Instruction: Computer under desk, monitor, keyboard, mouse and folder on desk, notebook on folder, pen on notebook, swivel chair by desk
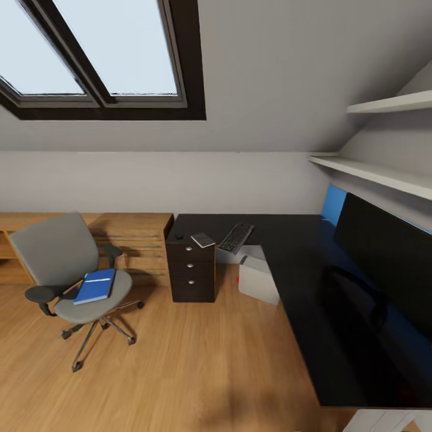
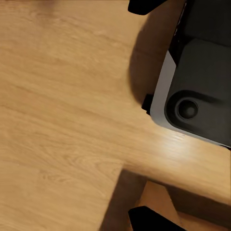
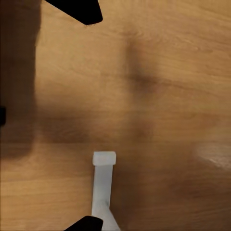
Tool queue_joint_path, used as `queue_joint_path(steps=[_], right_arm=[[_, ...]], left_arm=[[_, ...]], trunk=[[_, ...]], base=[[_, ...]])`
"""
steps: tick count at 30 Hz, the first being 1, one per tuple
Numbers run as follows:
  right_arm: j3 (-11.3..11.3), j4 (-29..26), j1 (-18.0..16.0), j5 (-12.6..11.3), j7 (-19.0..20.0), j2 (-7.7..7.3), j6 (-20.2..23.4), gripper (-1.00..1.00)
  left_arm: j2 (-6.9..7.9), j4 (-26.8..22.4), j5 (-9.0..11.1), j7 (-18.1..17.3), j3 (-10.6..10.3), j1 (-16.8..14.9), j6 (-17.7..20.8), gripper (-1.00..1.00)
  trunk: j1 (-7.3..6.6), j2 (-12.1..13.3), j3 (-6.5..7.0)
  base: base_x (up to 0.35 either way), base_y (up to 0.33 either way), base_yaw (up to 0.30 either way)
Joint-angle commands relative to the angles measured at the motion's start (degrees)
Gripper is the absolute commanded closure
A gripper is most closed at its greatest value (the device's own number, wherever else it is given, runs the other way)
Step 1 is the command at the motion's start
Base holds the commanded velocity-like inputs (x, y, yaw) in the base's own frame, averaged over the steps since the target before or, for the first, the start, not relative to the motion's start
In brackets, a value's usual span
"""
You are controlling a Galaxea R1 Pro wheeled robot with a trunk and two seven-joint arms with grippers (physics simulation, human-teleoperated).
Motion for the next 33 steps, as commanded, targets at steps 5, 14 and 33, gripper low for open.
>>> queue_joint_path(steps=[5, 14, 33], right_arm=[[0.4, 0.1, 0.0, 0.3, -0.6, -0.08, -0.3, -1.00], [0.8, 0.1, 0.0, 0.4, -0.6, -0.01, -0.6, -1.00], [1.1, 0.1, 0.0, 0.3, -0.6, 0.09, -0.6, -1.00]], left_arm=[[0.09, 0.0, 0.6, 0.4, -0.4, 0.0, -0.2, -1.00], [0.06, 0.3, 0.6, 0.4, -0.4, -0.1, -0.3, -1.00], [0.15, 0.4, 0.6, 0.4, -3.8, 0.0, -0.5, -1.00]], trunk=[[0.06, -0.1, -0.10], [0.06, -0.1, -0.02], [0.06, -0.1, -0.02]], base=[[0.254, 0.249, -0.066], [0.298, 0.122, -0.103], [0.325, 0.026, -0.001]])
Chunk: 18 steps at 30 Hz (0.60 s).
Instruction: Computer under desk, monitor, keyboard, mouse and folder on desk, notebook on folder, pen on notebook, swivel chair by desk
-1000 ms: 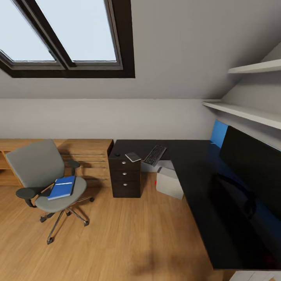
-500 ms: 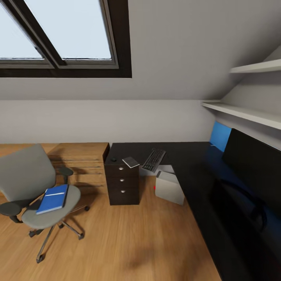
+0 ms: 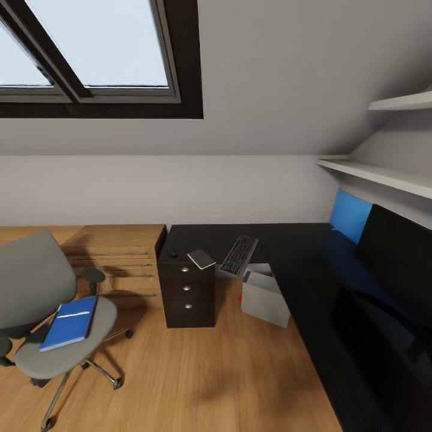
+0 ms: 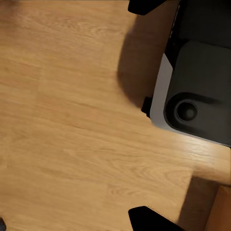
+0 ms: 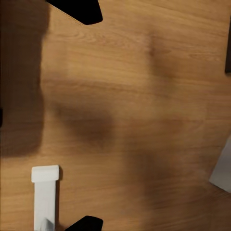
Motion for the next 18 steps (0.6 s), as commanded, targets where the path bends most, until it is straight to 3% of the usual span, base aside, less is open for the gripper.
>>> queue_joint_path(steps=[1, 18], right_arm=[[0.3, 0.0, 0.0, 0.2, -0.6, -0.02, 0.0, -1.00], [0.3, 0.1, 0.0, 0.2, -0.6, -0.02, 0.0, -1.00]], left_arm=[[0.06, -0.1, 0.6, 0.4, -0.4, 0.0, -0.3, -1.00], [0.06, -0.1, 0.6, 0.4, -0.4, 0.0, -0.3, -1.00]], trunk=[[0.07, -0.1, -0.11], [0.07, -0.1, -0.11]], base=[[0.325, 0.123, 0.000], [0.325, 0.135, 0.000]])
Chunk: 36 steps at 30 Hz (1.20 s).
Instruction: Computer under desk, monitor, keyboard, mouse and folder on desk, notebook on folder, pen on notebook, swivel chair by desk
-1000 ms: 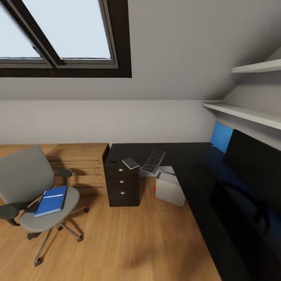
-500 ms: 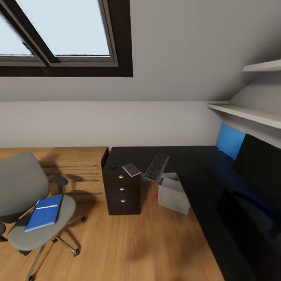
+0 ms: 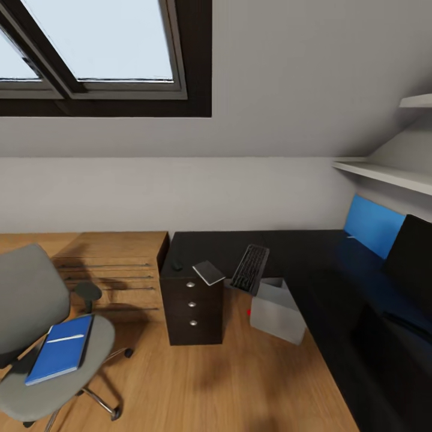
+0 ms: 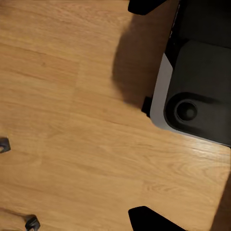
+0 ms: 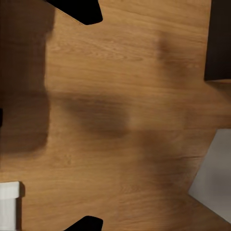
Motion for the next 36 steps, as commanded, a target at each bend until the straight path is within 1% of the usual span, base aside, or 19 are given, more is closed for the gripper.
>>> queue_joint_path(steps=[1, 6, 10, 12, 13, 15, 16, 20, 22, 23, 24, 26, 27, 29, 31, 32, 34, 35, 36], right_arm=[[0.3, 0.0, 0.0, 0.2, -0.6, -0.03, 0.0, -1.00], [0.2, 0.0, 0.0, 0.1, 0.3, -0.15, 0.0, -1.00], [-0.3, -0.8, 0.0, -0.6, 6.7, -0.58, 0.1, -1.00], [-0.8, -2.7, 0.0, -1.9, 10.3, -0.86, 0.3, -1.00], [-1.4, -4.9, 0.0, -3.5, 12.1, -0.95, 0.6, -1.00], [-2.0, -7.6, 0.0, -5.6, 13.3, -0.95, 1.3, -1.00], [-2.3, -10.4, 0.0, -8.0, 14.1, -0.93, 3.0, -1.00], [-2.8, -15.8, -0.1, -13.5, 15.2, -1.03, 10.7, -1.00], [-3.3, -22.7, -0.6, -20.4, 17.3, -1.21, 20.8, -1.00], [-5.1, -27.7, -2.3, -28.6, 19.2, -1.72, 29.6, -1.00], [-6.0, -29.1, -3.3, -32.0, 19.7, -2.12, 33.2, -1.00], [-9.2, -32.4, -8.3, -43.8, 21.0, -3.70, 45.7, -1.00], [-10.1, -32.7, -9.5, -46.5, 21.2, -4.05, 48.3, -1.00], [-13.4, -33.0, -13.6, -57.2, 21.6, -4.85, 56.0, -1.00], [-14.6, -33.1, -14.7, -61.8, 21.8, -4.98, 58.1, -1.00], [-15.2, -33.1, -15.5, -65.8, 21.9, -5.06, 59.4, -1.00], [-15.6, -33.1, -15.9, -68.7, 21.9, -5.10, 60.1, -1.00], [-15.8, -33.1, -16.2, -70.4, 22.0, -5.11, 60.6, -1.00], [-15.9, -33.0, -16.3, -71.0, 22.0, -5.11, 60.8, -1.00]], left_arm=[[0.06, -0.1, 0.6, 0.4, -0.4, 0.0, -0.3, -1.00], [0.06, -0.1, 0.6, 0.4, -0.4, 0.0, -0.3, -1.00], [0.05, -0.1, 0.6, 0.4, -0.4, 0.0, -0.3, -1.00], [0.07, -0.1, 0.6, 0.4, -0.4, 0.0, -0.3, -1.00], [0.10, -0.1, 0.6, 0.4, -0.3, 0.0, -0.3, -1.00], [0.11, -0.1, 0.6, 0.4, -0.3, 0.0, -0.3, -1.00], [0.12, -0.1, 0.6, 0.4, -0.3, 0.0, -0.3, -1.00], [0.19, -0.1, 0.7, 0.4, -0.2, 0.0, -0.3, -1.00], [0.21, -0.1, 0.7, 0.4, -0.2, 0.0, -0.3, -1.00], [0.22, -0.1, 0.7, 0.4, -0.2, 0.0, -0.3, -1.00], [0.22, -0.1, 0.7, 0.4, -0.2, 0.0, -0.3, -1.00], [0.19, -0.1, 0.6, 0.4, -0.2, 0.0, -0.3, -1.00], [0.16, -0.2, 0.6, 0.4, -0.3, 0.0, -0.4, -1.00], [0.10, -0.3, 0.6, 0.4, -0.4, 0.0, -0.8, -1.00], [0.11, -0.6, 0.6, 0.3, -0.4, 0.0, -1.1, -1.00], [0.12, -1.4, 0.6, 0.2, -0.4, 0.0, -1.4, -1.00], [0.16, -3.1, 0.6, 0.2, -0.4, 0.0, -1.4, -1.00], [0.19, -5.5, 0.6, 0.2, -0.4, 0.0, -1.3, -1.00], [0.20, -7.0, 0.7, 0.2, -0.4, 0.0, -1.1, -1.00]], trunk=[[0.07, -0.1, -0.11], [0.07, -0.1, -0.11], [0.07, -0.1, -0.11], [0.07, -0.1, -0.11], [0.07, -0.1, -0.11], [0.07, -0.1, -0.11], [0.07, -0.1, -0.11], [0.07, -0.1, -0.11], [0.07, -0.1, -0.11], [0.07, -0.1, -0.11], [0.07, -0.1, -0.11], [0.07, -0.1, -0.11], [0.07, -0.1, -0.11], [0.07, -0.1, -0.11], [0.07, -0.1, -0.11], [0.07, -0.1, -0.11], [0.07, -0.1, -0.11], [0.07, -0.1, -0.11], [0.07, -0.1, -0.11]], base=[[0.325, 0.071, 0.000], [0.325, 0.032, 0.000], [0.325, 0.005, 0.000], [0.325, 0.002, 0.000], [0.325, 0.001, 0.000], [0.325, 0.001, 0.000], [0.325, 0.000, 0.000], [0.325, 0.000, 0.000], [0.325, 0.000, 0.000], [0.325, 0.000, 0.000], [0.325, 0.000, 0.000], [0.325, 0.000, 0.000], [0.325, 0.000, 0.000], [0.325, 0.000, 0.000], [0.325, 0.000, 0.000], [0.325, 0.000, 0.000], [0.325, 0.000, 0.000], [0.325, 0.000, 0.000], [0.325, 0.000, 0.000]])
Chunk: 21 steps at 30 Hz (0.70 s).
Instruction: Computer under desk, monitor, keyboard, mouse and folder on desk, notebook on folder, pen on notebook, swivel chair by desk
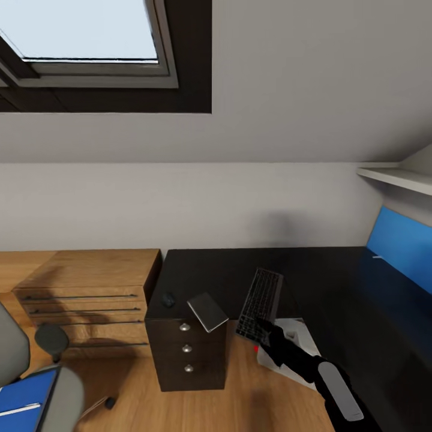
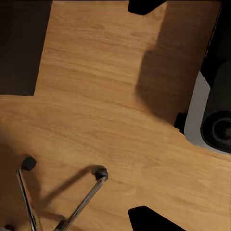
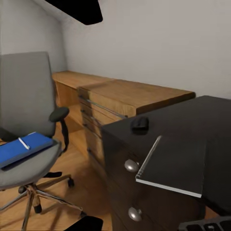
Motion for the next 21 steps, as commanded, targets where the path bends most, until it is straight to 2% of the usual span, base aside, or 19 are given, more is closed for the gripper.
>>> queue_joint_path(steps=[1, 2, 3, 7, 8, 9, 10, 11, 13, 15, 16, 18, 21], right_arm=[[-0.1, 0.0, -0.1, -0.3, 0.2, 0.01, 0.5, -1.00], [-0.2, 0.0, -0.3, -1.0, 0.3, 0.01, 0.7, -1.00], [-0.3, 0.1, -0.4, -1.7, 0.5, 0.00, 0.9, -1.00], [-0.3, 0.2, -0.4, -1.9, 0.5, -0.01, 1.1, -1.00], [-0.3, 0.2, -0.4, -2.0, 0.5, -0.04, 1.1, -1.00], [-0.3, 0.2, -0.5, -2.0, 0.5, -0.05, 1.1, -1.00], [-0.3, 0.3, -0.5, -2.0, 0.5, -0.09, 1.1, -1.00], [-0.3, 0.8, -0.5, -2.0, 0.5, -0.16, 1.1, -1.00], [-0.3, 1.3, -0.5, -2.0, 0.5, -0.21, 1.1, -1.00], [-0.3, 1.6, -0.5, -2.0, 0.5, -0.23, 1.1, -1.00], [-0.3, 1.7, -0.5, -2.0, 0.5, -0.24, 1.1, -1.00], [-0.3, 1.8, -0.5, -2.0, 0.5, -0.25, 1.2, -1.00], [-0.3, 1.9, -0.5, -2.0, 0.5, -0.26, 1.3, -1.00]], left_arm=[[0.05, -1.7, 0.6, 0.4, -0.3, 0.0, 0.1, -1.00], [0.06, -5.2, 0.7, 0.5, -0.3, 0.0, 1.8, -1.00], [0.08, -15.0, 0.9, 0.6, 0.0, 0.0, 12.2, -1.00], [0.02, -24.3, 1.3, 0.7, 0.6, 0.0, 23.0, -1.00], [-0.02, -29.3, 1.7, 0.8, 1.3, 0.0, 27.2, -1.00], [-0.05, -31.7, 1.9, 0.8, 1.6, 0.0, 28.8, -1.00], [-0.10, -36.4, 2.5, 0.8, 2.2, 0.0, 31.1, -1.00], [-0.13, -44.0, 4.5, 0.9, 2.8, 0.0, 33.6, -1.00], [-0.09, -47.7, 6.8, 0.9, 3.1, 0.0, 34.5, -1.00], [-0.06, -49.2, 8.6, 0.9, 3.2, 0.0, 34.8, -1.00], [-0.04, -50.0, 10.4, 0.9, 3.2, 0.0, 34.9, -1.00], [0.02, -50.5, 12.4, 0.9, 3.3, 0.0, 35.0, -1.00], [0.18, -50.4, 13.6, 1.0, 3.4, 0.0, 35.0, -1.00]], trunk=[[0.07, -0.1, -0.11], [0.07, -0.1, -0.11], [0.07, -0.1, -0.11], [0.07, -0.1, -0.11], [0.07, -0.1, -0.11], [0.07, -0.1, -0.11], [0.07, -0.1, -0.11], [0.07, -0.1, -0.11], [0.07, -0.1, -0.11], [0.07, -0.1, -0.11], [0.07, -0.1, -0.11], [0.07, -0.1, -0.11], [0.07, -0.1, -0.11]], base=[[0.325, 0.000, 0.000], [0.325, 0.000, 0.000], [0.319, 0.000, 0.000], [0.254, 0.000, 0.000], [0.127, 0.000, 0.000], [0.102, 0.000, 0.000], [0.065, 0.000, 0.000], [0.027, 0.000, 0.000], [0.015, 0.000, 0.000], [0.010, 0.000, 0.000], [0.006, 0.000, 0.000], [0.004, 0.000, 0.000], [0.002, 0.000, 0.000]])
